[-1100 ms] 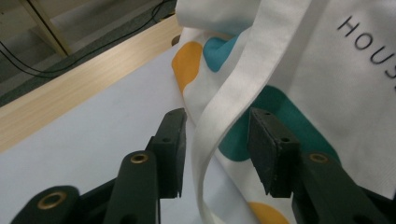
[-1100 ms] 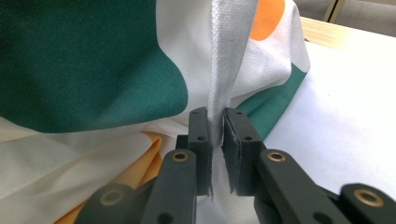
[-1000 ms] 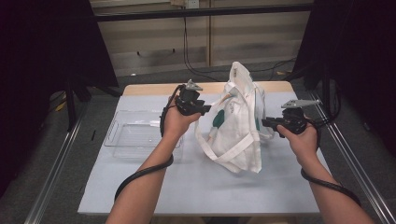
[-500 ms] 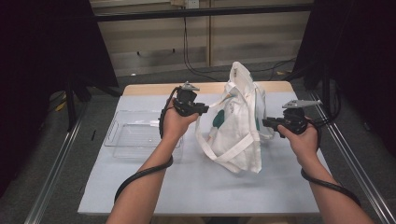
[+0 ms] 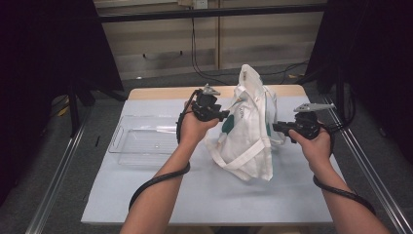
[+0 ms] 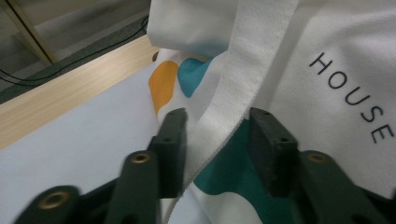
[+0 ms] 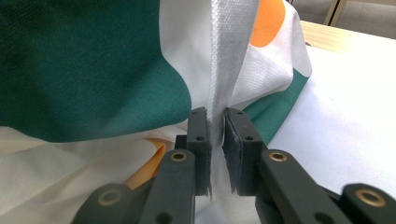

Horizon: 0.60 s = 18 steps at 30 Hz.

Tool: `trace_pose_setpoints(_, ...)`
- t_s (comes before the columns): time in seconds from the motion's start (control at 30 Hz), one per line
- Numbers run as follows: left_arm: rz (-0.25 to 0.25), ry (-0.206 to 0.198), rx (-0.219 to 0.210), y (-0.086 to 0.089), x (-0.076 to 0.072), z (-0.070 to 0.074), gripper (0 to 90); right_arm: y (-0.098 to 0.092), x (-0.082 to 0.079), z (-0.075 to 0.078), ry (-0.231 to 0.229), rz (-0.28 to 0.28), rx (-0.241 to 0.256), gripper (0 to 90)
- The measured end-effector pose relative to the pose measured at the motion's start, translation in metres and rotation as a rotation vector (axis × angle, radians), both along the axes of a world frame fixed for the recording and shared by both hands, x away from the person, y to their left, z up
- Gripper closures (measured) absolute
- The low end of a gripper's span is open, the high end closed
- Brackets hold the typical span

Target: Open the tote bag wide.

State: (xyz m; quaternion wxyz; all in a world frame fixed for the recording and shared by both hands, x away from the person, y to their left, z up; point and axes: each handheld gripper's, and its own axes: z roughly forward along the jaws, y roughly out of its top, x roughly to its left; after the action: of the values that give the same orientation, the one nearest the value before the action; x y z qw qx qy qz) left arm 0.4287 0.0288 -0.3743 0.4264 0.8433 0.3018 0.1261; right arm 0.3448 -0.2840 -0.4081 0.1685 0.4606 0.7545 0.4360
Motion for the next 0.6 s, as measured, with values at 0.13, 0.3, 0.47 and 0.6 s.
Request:
trace_pose_setpoints(0.13,0.014,0.011,-0.004,0.004,0.002,0.002,80.9,0.0,0.0,0.0,-0.003,0.0,0.003,80.9)
trace_pose_setpoints(0.3,0.028,0.055,-0.027,0.009,0.002,0.002,88.1,-0.001,0.0,-0.001,0.0,-0.005,0.003,81.2)
trace_pose_setpoints(0.47,0.052,0.079,-0.043,0.015,0.001,0.001,88.5,-0.001,-0.001,-0.003,0.007,-0.008,0.011,83.3)
trace_pose_setpoints(0.6,0.074,0.101,-0.056,0.021,-0.002,-0.004,88.5,-0.005,-0.003,-0.007,0.014,-0.018,0.023,87.1)
